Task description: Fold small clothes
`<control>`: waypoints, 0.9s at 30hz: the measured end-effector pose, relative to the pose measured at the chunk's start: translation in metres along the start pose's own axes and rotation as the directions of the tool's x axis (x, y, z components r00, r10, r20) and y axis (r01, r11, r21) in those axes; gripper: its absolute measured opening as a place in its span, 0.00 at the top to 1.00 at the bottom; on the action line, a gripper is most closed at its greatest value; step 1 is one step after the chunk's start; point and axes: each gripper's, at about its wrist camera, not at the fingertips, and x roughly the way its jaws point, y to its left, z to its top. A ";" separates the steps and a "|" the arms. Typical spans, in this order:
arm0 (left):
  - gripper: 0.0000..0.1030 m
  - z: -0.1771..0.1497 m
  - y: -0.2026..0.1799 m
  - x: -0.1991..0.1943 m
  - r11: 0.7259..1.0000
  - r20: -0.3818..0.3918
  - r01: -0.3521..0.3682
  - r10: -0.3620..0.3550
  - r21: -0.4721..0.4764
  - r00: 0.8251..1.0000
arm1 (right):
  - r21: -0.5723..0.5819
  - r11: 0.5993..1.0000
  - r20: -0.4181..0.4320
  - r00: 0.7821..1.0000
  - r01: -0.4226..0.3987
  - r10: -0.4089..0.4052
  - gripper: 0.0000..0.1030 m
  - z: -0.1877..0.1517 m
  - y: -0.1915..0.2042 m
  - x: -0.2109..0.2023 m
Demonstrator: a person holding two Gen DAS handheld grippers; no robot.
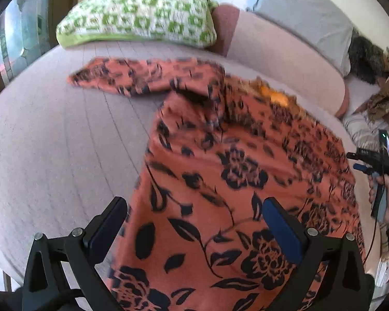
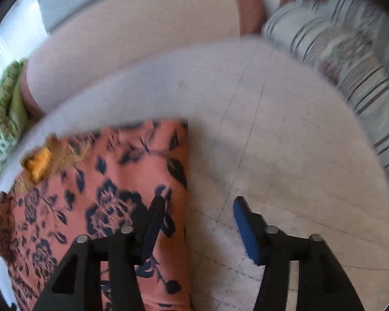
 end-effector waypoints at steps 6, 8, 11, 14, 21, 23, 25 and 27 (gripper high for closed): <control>0.00 0.047 0.045 -0.002 0.986 0.067 0.098 -0.090 -0.138 0.994 | -0.164 0.953 0.009 0.966 -0.254 0.259 0.24 -0.027 0.056 -0.025; 0.00 0.071 0.069 0.006 0.971 0.091 0.123 -0.106 -0.206 0.990 | -0.147 0.963 -0.124 0.970 -0.224 0.207 0.23 -0.039 0.060 0.007; 0.00 0.105 0.105 0.022 0.950 0.113 0.141 -0.113 -0.280 0.987 | -0.220 0.956 -0.076 0.980 -0.195 0.183 0.19 -0.054 0.069 0.006; 0.00 0.139 0.148 0.050 0.914 0.104 0.125 -0.091 -0.386 0.990 | -0.243 0.954 -0.078 0.983 -0.178 0.163 0.18 -0.060 0.072 0.003; 0.19 0.158 0.188 0.092 0.863 0.005 -0.027 0.035 -0.504 0.999 | -0.244 0.952 -0.070 0.983 -0.185 0.173 0.18 -0.059 0.065 -0.012; 0.29 0.159 0.193 0.097 0.847 -0.007 -0.059 0.065 -0.528 0.998 | -0.245 0.952 -0.067 0.983 -0.183 0.172 0.17 -0.061 0.068 -0.002; 0.45 0.161 0.198 0.098 0.827 -0.017 -0.091 0.097 -0.554 0.995 | -0.235 0.954 -0.067 0.982 -0.185 0.174 0.17 -0.061 0.071 0.000; 0.96 0.163 0.204 0.102 0.809 -0.051 -0.130 0.123 -0.573 0.991 | -0.229 0.955 -0.070 0.982 -0.189 0.178 0.17 -0.060 0.073 0.002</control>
